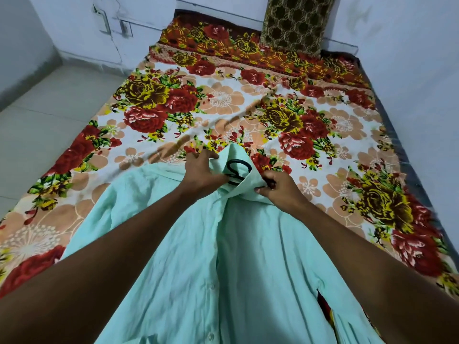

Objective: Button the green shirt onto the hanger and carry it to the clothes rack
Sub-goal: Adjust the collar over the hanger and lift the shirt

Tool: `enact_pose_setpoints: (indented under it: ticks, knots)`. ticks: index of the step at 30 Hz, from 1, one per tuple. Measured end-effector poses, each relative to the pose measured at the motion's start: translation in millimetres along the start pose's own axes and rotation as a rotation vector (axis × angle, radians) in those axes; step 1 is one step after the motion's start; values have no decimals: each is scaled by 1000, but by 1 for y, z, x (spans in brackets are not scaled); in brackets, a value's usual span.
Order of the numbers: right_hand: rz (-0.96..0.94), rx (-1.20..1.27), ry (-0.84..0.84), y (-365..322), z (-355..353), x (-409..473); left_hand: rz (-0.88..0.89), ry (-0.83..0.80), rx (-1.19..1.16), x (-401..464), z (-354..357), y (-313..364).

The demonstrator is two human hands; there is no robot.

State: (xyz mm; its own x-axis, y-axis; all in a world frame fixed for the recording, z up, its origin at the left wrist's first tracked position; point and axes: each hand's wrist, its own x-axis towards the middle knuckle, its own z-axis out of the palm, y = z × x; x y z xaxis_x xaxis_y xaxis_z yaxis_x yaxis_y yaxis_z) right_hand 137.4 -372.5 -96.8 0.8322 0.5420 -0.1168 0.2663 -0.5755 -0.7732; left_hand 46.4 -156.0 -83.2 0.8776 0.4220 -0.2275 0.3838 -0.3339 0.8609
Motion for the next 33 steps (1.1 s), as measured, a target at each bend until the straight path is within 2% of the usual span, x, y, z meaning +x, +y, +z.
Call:
enact_pose_setpoints:
  ticks: [1, 3, 6, 8, 11, 13, 15, 18, 20, 24, 26, 29, 33]
  knots:
    - [16, 5, 6, 1, 0, -1, 19, 10, 10, -1, -1, -3]
    - [42, 12, -16, 3, -1, -1, 59, 135, 11, 0, -4, -10]
    - [136, -18, -128, -4, -9, 2, 118, 287, 31, 5, -7, -15]
    - [168, 5, -161, -15, -17, 7, 71, 276, -71, 9, -8, -19]
    - [211, 284, 44, -45, -26, 28, -36, 178, -247, 13, -14, -22]
    - [230, 392, 66, -61, -28, 48, -88, 131, -352, 14, -19, -23]
    - [161, 229, -65, -73, -29, 63, -126, 92, -441, 14, -22, -19]
    - [45, -115, -371, -96, -22, 83, -163, 32, -505, 18, -24, -16]
    - [49, -257, -465, -106, -15, 95, -206, 14, -518, 23, -26, -19]
    - [71, -367, -503, -108, -11, 110, -217, -57, -578, 26, -29, -24]
    - [107, -364, -620, -113, -13, 108, -186, -74, -557, 25, -32, -27]
    - [265, -300, -777, -124, -14, 112, -161, -98, -532, 26, -40, -39]
    - [358, -413, -953, -136, -5, 126, -152, -157, -514, 29, -40, -45]
